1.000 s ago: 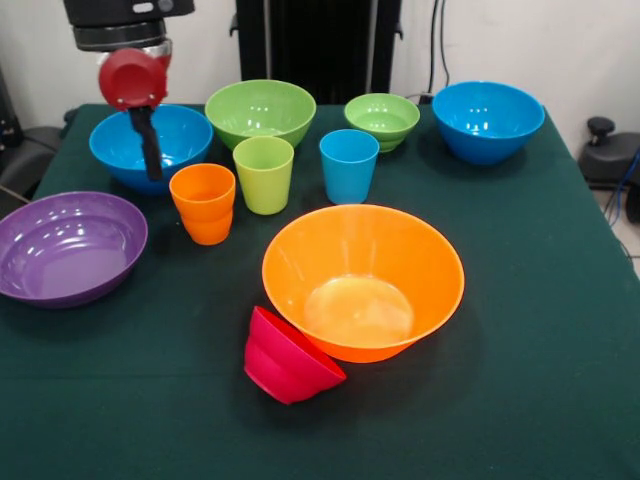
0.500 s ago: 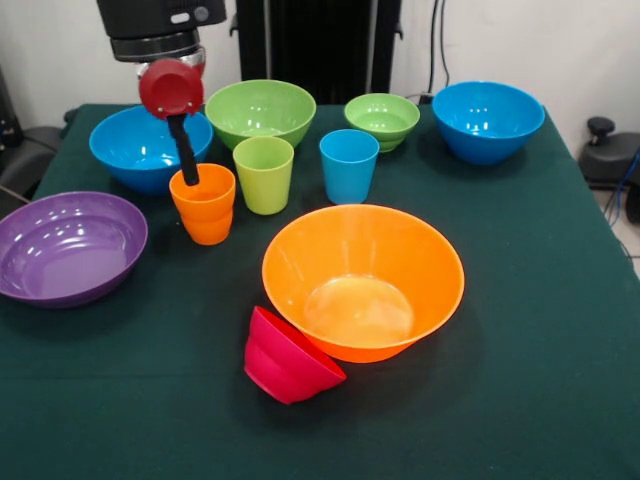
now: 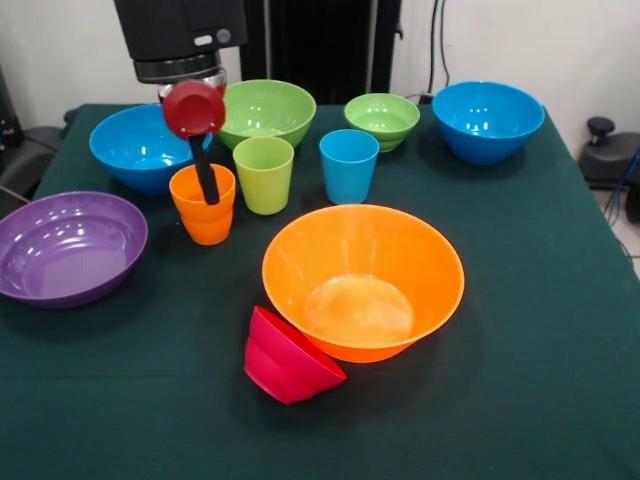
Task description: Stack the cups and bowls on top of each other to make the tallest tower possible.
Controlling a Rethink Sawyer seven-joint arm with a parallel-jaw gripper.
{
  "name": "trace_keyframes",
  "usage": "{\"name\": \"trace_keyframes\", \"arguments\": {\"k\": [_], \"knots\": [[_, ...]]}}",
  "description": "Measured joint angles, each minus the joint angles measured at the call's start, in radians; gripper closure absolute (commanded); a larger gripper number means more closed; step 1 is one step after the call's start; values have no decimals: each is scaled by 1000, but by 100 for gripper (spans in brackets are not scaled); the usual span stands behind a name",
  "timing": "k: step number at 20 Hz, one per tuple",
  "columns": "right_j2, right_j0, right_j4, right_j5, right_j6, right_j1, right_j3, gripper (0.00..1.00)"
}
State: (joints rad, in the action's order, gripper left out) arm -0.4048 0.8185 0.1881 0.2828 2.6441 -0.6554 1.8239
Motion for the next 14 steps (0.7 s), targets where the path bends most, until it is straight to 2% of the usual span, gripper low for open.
{"name": "trace_keyframes", "arguments": {"k": [7,14], "knots": [[20,-16,0,-18,0,40,0,0],[64,-38,0,-16,0,29,0,0]]}}
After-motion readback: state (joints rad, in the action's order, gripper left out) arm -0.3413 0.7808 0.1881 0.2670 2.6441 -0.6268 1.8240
